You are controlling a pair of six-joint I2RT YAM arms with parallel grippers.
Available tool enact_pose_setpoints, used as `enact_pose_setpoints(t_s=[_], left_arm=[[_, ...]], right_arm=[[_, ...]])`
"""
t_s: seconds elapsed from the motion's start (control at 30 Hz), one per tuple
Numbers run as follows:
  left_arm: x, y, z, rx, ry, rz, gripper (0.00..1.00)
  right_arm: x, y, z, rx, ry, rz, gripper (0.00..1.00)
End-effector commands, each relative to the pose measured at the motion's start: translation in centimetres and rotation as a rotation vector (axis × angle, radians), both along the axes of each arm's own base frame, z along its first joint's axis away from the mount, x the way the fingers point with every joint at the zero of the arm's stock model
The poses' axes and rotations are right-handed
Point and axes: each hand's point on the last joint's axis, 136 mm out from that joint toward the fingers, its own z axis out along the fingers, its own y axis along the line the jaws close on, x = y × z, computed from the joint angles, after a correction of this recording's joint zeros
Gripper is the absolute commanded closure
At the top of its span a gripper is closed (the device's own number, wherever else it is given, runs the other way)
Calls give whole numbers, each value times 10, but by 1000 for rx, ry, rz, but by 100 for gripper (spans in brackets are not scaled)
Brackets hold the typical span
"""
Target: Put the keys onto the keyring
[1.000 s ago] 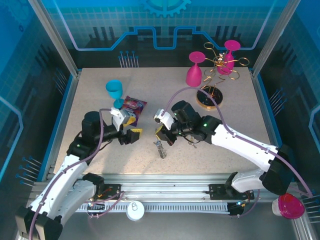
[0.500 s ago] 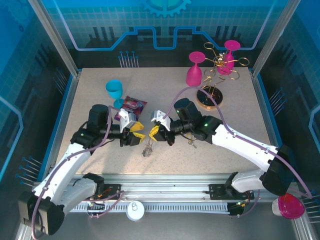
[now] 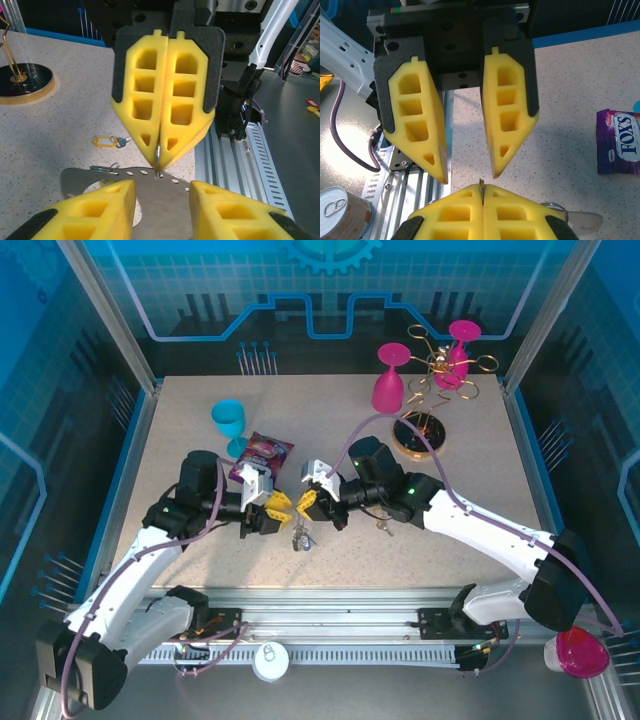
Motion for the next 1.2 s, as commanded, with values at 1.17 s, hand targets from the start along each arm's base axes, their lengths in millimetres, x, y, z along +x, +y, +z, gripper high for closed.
enact_pose_setpoints(t_s=[1.17], left_arm=[[-8,-9,-6,-11,-65,-38,93]], right_arm=[[-13,22,9,80,23,106,100]])
